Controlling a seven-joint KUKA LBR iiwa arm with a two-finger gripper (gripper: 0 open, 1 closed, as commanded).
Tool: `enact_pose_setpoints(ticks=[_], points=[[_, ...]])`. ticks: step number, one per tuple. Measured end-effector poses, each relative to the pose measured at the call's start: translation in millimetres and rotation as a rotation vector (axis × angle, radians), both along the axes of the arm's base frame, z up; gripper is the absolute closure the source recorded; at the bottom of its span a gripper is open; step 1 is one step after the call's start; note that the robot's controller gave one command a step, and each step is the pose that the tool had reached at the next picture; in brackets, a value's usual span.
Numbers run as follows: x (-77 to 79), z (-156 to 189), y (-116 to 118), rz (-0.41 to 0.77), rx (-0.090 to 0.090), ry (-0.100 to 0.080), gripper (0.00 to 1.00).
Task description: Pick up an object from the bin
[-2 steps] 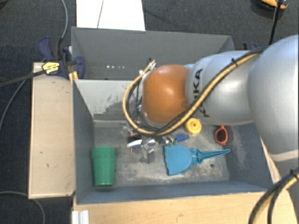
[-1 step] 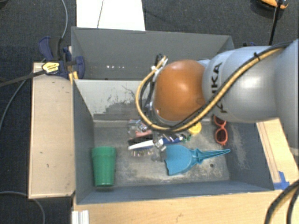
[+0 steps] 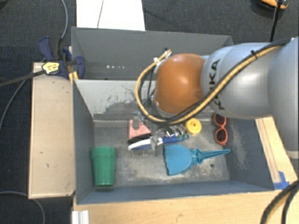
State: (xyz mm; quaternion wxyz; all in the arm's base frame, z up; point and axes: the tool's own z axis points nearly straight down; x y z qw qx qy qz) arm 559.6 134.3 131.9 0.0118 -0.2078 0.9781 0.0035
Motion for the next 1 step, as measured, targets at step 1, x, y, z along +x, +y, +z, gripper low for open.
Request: enact_pose_setpoints(ticks=[1], points=[[26.1,-53.7,2.5,0.358,-0.001,0.001,1.00]])
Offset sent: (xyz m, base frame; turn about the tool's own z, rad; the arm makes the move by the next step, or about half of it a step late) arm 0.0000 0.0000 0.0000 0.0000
